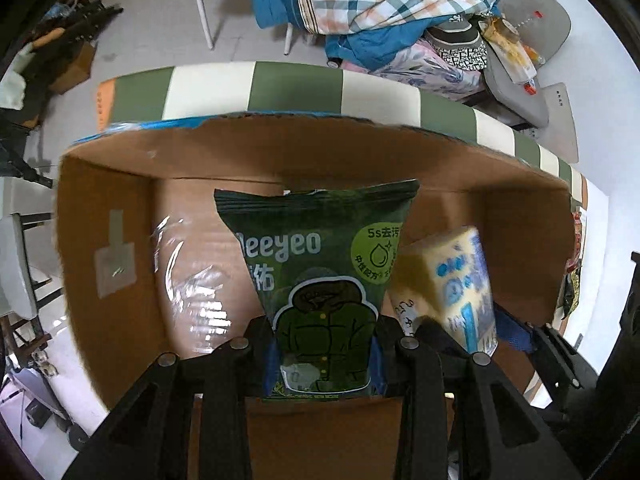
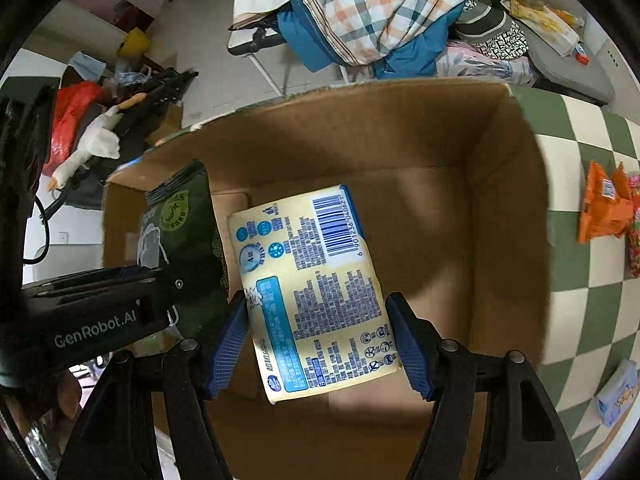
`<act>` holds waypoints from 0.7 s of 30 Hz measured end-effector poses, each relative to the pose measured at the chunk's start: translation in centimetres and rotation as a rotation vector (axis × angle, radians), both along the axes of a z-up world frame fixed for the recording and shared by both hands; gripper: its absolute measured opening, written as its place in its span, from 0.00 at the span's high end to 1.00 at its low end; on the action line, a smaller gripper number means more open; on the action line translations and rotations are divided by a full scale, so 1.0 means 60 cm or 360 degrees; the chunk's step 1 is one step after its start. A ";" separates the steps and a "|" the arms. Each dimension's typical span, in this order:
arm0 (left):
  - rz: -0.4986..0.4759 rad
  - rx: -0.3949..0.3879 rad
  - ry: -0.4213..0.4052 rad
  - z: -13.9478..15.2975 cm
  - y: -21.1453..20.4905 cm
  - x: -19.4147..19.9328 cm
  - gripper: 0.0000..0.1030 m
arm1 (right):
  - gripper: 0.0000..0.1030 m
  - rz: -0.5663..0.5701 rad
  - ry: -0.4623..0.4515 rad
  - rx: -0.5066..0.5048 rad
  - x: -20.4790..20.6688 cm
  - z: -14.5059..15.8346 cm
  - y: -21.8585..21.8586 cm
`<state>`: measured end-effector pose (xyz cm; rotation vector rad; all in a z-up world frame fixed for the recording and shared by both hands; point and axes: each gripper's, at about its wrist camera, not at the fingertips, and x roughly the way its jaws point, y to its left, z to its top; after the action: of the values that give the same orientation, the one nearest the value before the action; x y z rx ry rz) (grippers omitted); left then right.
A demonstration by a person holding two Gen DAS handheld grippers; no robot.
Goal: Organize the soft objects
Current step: 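Carry both items into the cardboard box and open both tools to release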
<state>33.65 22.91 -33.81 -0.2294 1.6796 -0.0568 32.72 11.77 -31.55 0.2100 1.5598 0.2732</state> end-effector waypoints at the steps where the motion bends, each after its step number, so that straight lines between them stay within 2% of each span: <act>1: -0.0009 -0.0008 0.0005 -0.004 0.000 0.005 0.69 | 0.32 -0.0017 0.0002 -0.0006 0.004 -0.009 0.003; 9: -0.0031 -0.0040 0.0058 -0.021 0.012 0.016 0.67 | 0.36 -0.0042 -0.0037 -0.0041 0.035 -0.049 0.020; 11: -0.0018 -0.0056 0.0076 -0.022 0.018 0.014 0.59 | 0.36 -0.0010 -0.0021 -0.0038 0.036 -0.051 0.027; 13: -0.0012 -0.0069 0.0070 -0.018 0.023 0.012 0.43 | 0.36 0.0015 0.0003 -0.0041 0.034 -0.052 0.031; 15: -0.0022 -0.0031 0.0046 -0.006 0.027 0.005 0.29 | 0.27 0.0033 0.0011 -0.0066 0.031 -0.050 0.031; 17: -0.0036 0.0001 0.0008 0.007 0.031 0.000 0.23 | 0.23 0.0038 0.0003 -0.0085 0.025 -0.041 0.029; 19: -0.0045 0.0041 -0.0029 0.024 0.035 -0.013 0.09 | 0.21 0.0047 -0.0008 -0.0121 0.019 -0.030 0.025; 21: -0.0045 0.0075 -0.0071 0.041 0.042 -0.030 0.05 | 0.07 0.0070 -0.0014 -0.0172 0.008 -0.018 0.022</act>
<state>31.84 25.45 -31.33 -0.1679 1.6382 -0.0431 33.23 13.09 -32.63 0.0900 1.5668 0.2232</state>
